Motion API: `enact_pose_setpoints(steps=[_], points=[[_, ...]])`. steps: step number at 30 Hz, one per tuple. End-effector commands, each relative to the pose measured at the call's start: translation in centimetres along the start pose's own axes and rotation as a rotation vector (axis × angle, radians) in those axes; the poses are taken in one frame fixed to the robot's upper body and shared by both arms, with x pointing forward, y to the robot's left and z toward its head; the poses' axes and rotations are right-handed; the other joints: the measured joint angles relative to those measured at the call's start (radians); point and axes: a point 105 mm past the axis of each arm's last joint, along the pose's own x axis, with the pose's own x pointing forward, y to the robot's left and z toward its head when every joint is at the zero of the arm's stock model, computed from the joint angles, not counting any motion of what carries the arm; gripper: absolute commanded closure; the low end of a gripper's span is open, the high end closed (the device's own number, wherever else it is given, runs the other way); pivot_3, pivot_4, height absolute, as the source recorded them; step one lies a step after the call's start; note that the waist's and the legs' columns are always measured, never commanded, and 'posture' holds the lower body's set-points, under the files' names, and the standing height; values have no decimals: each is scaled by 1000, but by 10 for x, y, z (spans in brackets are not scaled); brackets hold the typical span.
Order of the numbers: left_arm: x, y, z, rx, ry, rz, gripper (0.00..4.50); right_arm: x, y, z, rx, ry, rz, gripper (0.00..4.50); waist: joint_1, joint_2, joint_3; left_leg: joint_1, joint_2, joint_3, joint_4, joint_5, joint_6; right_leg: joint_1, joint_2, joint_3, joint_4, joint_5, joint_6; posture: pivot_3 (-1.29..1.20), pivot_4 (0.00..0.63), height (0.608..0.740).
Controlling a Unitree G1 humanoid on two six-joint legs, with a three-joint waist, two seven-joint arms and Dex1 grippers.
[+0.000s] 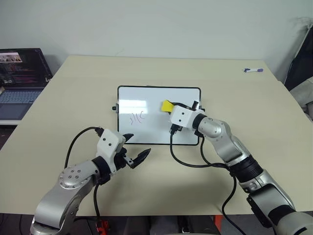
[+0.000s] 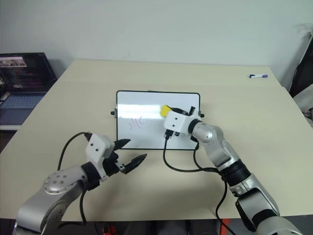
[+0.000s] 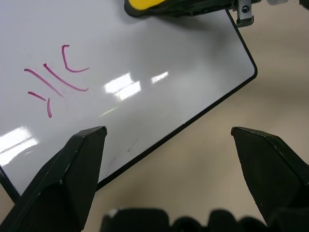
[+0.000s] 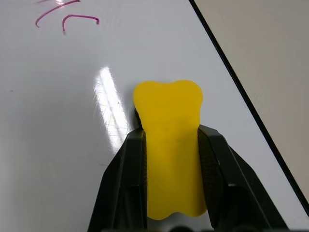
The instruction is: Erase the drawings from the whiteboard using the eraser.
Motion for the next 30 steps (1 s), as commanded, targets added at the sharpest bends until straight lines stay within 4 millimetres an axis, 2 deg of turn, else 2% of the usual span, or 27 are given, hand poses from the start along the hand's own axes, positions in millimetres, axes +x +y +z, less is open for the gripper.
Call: enact_pose_setpoints(steps=[1, 3, 5, 7, 9, 10, 15, 18, 20, 24, 30], points=[[-1, 0, 4, 18, -29, 0, 0, -12, 35, -26, 19, 97, 192, 3410, 0, 0, 0, 0, 0, 0, 0, 0, 0, 0, 0, 0, 0, 0, 0, 0, 150, 740], [-2, 1, 1, 11, -26, 3, 0, -18, 51, -22, 1, 77, 285, 3410, -1, 0, -1, 0, 0, 0, -1, 0, 0, 0, 0, 0, 0, 0, 0, 0, 150, 740], [-4, 2, -2, 9, -21, 5, 0, -20, 53, -16, -21, 60, 298, 3411, -4, 0, -1, 0, 1, 0, -1, 0, 0, 0, 0, 0, 0, 0, 0, 0, 150, 740], [-7, 5, -5, 0, -26, 17, 0, -19, 35, -5, -44, 23, 209, 3411, -8, 1, 0, 1, 1, 0, -1, 0, 0, 0, 0, 0, 0, -1, 0, 0, 150, 740], [-11, 9, -6, -8, -36, 35, 0, -24, 14, 6, 39, -11, 121, 3411, -7, 1, 0, 0, 1, 0, -1, 0, 0, -1, 0, 0, 0, -1, 0, 0, 150, 740], [-13, 12, -7, -4, -34, 48, 0, -29, 10, 8, 111, -25, 114, 3411, -6, 1, 1, 0, 1, 0, -1, 0, 0, -1, 0, 0, 0, -1, 0, 0, 150, 740], [-22, 20, -14, -27, -32, 106, 0, -64, 30, 32, 377, -184, 301, 3411, 0, 1, 1, -5, 1, -2, -2, -2, -1, -3, 0, -2, -2, 0, -2, 0, 150, 740], [-29, 28, -17, -31, -23, 171, 0, -82, 32, 31, 386, -195, 325, 3411, -2, 2, 1, -6, 1, -1, -2, -4, -1, -4, -1, -2, -2, -1, -2, 0, 150, 740], [-36, 34, -17, -28, -33, 226, 0, -92, 34, 31, 457, -217, 338, 3411, -3, 2, 1, -6, 1, -1, -2, -5, -1, -4, -1, -2, -3, -1, -2, 0, 150, 740], [-45, 37, -18, -55, -45, 280, 0, -93, 36, 43, 530, -288, 347, 3412, -9, 2, 1, -5, 1, -1, -2, -6, -1, -4, 0, -2, -3, -2, -2, 0, 150, 740], [-51, 39, -20, -75, -45, 329, 0, -80, 40, 48, 545, -311, 339, 3412, -6, 2, 2, -5, 1, -1, -2, -6, -1, -4, 0, -2, -2, -5, 1, 0, 150, 740]])
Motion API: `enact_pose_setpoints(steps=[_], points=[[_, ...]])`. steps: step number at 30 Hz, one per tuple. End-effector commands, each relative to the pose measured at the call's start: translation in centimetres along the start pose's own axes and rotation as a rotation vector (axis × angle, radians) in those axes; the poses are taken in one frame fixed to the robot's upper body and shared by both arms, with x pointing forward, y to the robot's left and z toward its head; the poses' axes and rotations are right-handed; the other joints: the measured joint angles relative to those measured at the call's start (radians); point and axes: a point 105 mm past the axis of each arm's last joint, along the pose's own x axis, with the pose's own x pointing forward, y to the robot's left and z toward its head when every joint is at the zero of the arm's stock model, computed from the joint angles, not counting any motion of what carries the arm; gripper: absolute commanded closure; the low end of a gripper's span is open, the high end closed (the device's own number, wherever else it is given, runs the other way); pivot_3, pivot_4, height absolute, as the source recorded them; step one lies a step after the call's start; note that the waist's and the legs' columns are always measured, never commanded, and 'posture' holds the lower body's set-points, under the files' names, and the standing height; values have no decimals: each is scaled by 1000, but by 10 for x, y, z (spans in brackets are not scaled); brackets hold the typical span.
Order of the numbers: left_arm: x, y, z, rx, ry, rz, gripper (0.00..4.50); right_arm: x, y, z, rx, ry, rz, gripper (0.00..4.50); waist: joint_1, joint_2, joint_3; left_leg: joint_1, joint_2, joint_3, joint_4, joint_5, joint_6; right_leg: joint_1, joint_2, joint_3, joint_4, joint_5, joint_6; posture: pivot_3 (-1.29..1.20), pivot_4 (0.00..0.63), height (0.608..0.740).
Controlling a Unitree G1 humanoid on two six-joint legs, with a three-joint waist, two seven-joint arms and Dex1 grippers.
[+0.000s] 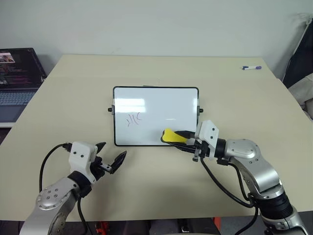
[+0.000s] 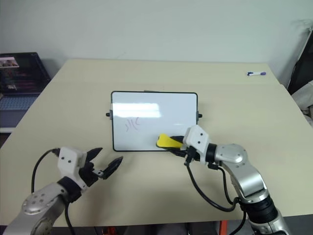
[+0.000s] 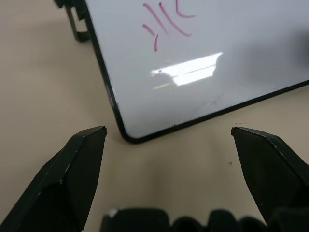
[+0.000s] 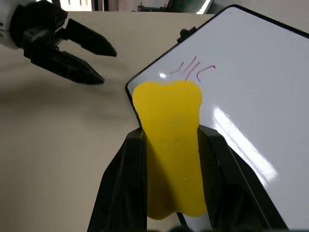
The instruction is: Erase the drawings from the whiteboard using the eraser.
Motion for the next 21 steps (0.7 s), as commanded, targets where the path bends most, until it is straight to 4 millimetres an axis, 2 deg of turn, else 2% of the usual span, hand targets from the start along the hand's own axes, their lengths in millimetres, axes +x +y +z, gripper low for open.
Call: enact_pose_setpoints(steps=[1, 6, 21], points=[[-3, 2, 20, 36, -68, 18, 0, 5, -2, 11, -38, -43, -5, 3412, 2, 0, 0, 0, 0, 0, 0, 0, 0, 0, 0, 0, 0, 0, 0, 0, 150, 740], [-4, 9, 27, 37, -82, 61, 0, 7, -6, 2, -29, -31, -16, 3412, 3, 0, 0, 0, -1, 0, 0, 0, 0, 0, 0, 0, 0, 0, -1, 0, 150, 740], [6, -3, 44, 55, -93, 37, 0, 10, -16, -2, -94, -6, -46, 3412, 2, 0, 0, 0, -1, 0, 0, 0, 0, 0, 0, 0, 0, 2, -4, 0, 150, 740]])
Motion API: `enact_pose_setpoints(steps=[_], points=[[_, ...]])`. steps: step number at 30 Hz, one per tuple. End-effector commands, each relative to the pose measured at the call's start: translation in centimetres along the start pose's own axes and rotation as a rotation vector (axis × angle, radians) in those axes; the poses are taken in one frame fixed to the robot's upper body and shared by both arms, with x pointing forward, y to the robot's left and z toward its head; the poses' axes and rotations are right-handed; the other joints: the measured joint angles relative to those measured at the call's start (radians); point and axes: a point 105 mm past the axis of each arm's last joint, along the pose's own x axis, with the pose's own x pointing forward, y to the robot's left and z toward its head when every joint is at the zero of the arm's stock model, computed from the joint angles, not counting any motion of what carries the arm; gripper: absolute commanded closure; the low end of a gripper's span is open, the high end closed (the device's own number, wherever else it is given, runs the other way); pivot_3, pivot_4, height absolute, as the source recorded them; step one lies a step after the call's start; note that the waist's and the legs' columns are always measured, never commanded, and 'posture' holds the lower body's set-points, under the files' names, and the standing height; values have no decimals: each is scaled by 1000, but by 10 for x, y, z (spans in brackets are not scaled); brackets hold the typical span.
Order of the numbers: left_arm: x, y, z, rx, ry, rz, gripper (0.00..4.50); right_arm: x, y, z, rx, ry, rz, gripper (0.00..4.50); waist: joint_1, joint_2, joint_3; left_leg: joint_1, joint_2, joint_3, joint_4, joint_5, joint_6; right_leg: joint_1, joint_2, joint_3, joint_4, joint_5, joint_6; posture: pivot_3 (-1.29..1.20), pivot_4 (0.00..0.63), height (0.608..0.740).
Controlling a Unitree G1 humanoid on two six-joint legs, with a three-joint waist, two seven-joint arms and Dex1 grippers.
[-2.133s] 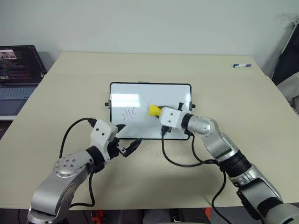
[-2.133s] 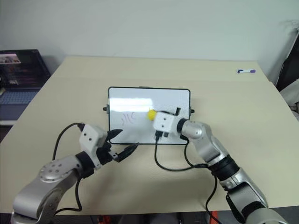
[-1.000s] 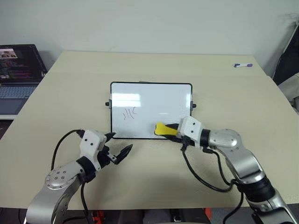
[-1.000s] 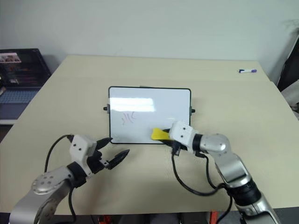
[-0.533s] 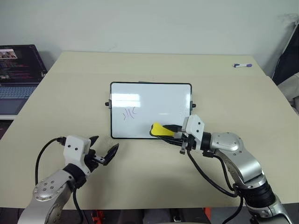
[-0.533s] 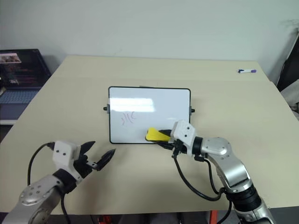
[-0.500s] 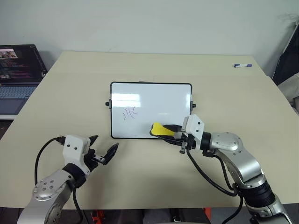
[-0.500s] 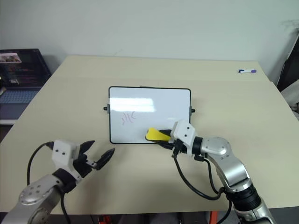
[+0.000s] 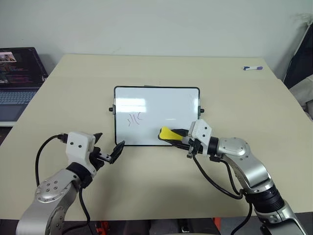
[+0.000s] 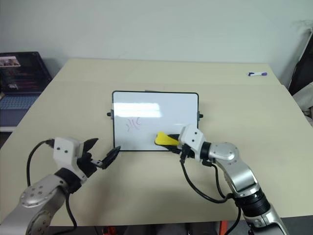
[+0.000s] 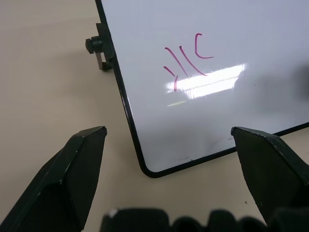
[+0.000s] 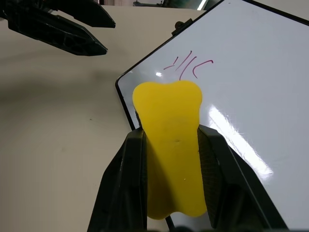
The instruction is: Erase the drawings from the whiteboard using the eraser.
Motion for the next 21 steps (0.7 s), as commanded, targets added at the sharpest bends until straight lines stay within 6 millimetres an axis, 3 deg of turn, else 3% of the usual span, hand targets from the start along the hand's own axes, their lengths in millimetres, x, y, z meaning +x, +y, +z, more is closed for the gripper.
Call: enact_pose_setpoints(steps=[1, 7, 12, 18, 21], points=[[-2, -4, 14, 35, -41, -15, 0, -1, -4, 10, -66, -26, -9, 3412, 0, 0, 0, 0, 0, 0, 0, 0, 0, 0, 0, 0, 0, 0, 0, 0, 150, 740], [-1, 0, 9, 34, -34, -20, 0, 1, -5, 13, -103, -24, -16, 3412, 0, 0, 0, 0, 0, 0, 0, 0, 0, 0, 0, 0, 0, 0, 0, 0, 150, 740], [-2, 6, 2, 40, -15, -12, 0, 17, -18, 28, -208, -48, -60, 3412, -5, 0, 0, 1, 0, 0, 0, 0, 0, 0, 0, 0, 0, 0, 0, 0, 150, 740], [1, 5, -7, 67, 19, -65, 0, 71, -30, 49, -453, -30, -62, 3412, -5, 0, 0, 1, 0, 1, 0, 0, 0, -1, 1, 1, 1, 0, 0, 0, 150, 740], [3, 3, -7, 81, 24, -88, 0, 88, -38, 54, -497, -22, -84, 3412, -2, 0, 0, 0, 0, 1, 0, 0, 0, -1, 0, 1, 1, 0, -1, 0, 150, 740]])
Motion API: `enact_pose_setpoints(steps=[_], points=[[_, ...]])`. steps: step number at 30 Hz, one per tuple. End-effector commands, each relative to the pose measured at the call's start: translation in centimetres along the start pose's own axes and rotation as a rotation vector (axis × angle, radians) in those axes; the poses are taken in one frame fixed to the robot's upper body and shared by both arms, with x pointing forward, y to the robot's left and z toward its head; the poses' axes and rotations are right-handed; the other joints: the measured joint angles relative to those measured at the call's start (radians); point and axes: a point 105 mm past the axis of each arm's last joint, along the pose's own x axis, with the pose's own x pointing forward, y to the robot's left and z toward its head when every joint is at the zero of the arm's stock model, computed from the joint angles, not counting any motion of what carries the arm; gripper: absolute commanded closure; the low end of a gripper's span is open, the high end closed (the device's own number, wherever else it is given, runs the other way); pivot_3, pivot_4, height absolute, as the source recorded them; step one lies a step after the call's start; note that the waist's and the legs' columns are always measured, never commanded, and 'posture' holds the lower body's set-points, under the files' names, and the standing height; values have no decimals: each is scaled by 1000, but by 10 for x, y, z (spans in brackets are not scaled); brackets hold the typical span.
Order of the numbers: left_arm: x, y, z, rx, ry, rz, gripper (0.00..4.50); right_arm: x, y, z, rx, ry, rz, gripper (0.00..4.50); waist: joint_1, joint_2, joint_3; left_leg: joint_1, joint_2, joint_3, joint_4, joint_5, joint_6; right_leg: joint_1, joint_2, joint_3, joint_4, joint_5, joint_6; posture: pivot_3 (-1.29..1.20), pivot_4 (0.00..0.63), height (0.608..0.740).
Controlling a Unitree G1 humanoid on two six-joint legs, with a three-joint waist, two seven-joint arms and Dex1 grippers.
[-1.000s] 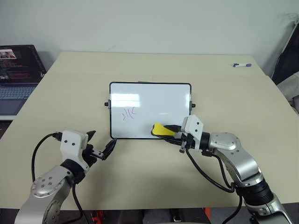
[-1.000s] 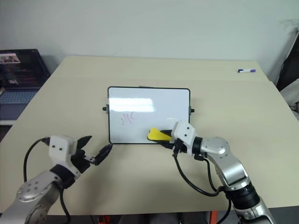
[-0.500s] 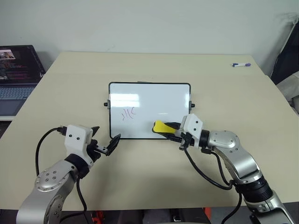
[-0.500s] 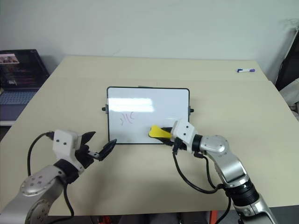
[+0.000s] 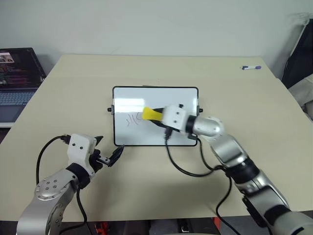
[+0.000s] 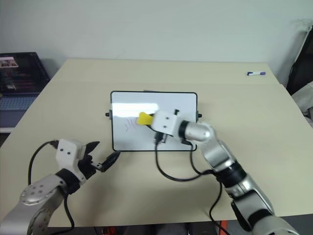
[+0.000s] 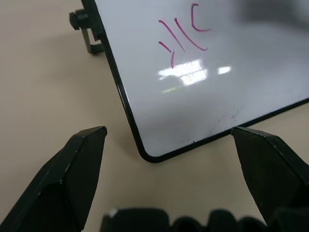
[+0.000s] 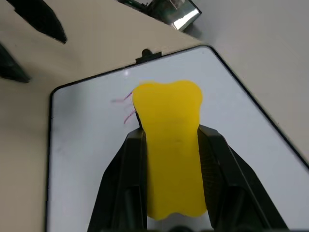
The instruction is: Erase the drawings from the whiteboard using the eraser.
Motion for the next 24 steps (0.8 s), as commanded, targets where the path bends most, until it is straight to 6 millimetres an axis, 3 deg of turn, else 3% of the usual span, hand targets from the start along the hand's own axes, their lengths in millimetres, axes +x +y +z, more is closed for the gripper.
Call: enact_pose_setpoints(steps=[1, 7, 15, 24], points=[[1, -1, 8, 47, -25, -23, 0, 14, -10, 2, -95, 11, -22, 3412, 4, 0, 0, -1, 0, 0, 0, 0, 0, 0, 0, 0, 0, 0, 0, 0, 150, 740], [1, -3, 2, 47, -18, -36, 0, 30, -17, 6, -160, 17, -23, 3413, 2, 0, 0, -1, -1, 0, 0, -1, -1, 0, -3, -1, -1, 0, 0, 0, 150, 740], [0, -8, 0, 40, -14, -46, 0, 19, -29, 13, -144, -16, -57, 3413, 0, 0, 0, -1, 0, 0, 0, -1, -1, -1, -3, -1, 0, 0, -1, 0, 150, 740], [8, -16, 10, 54, -14, -96, 0, 41, 10, -15, -269, 80, 92, 3413, -3, 0, 0, -1, 0, 1, 0, -1, -1, -1, -2, -1, 1, 0, -1, 0, 150, 740]])
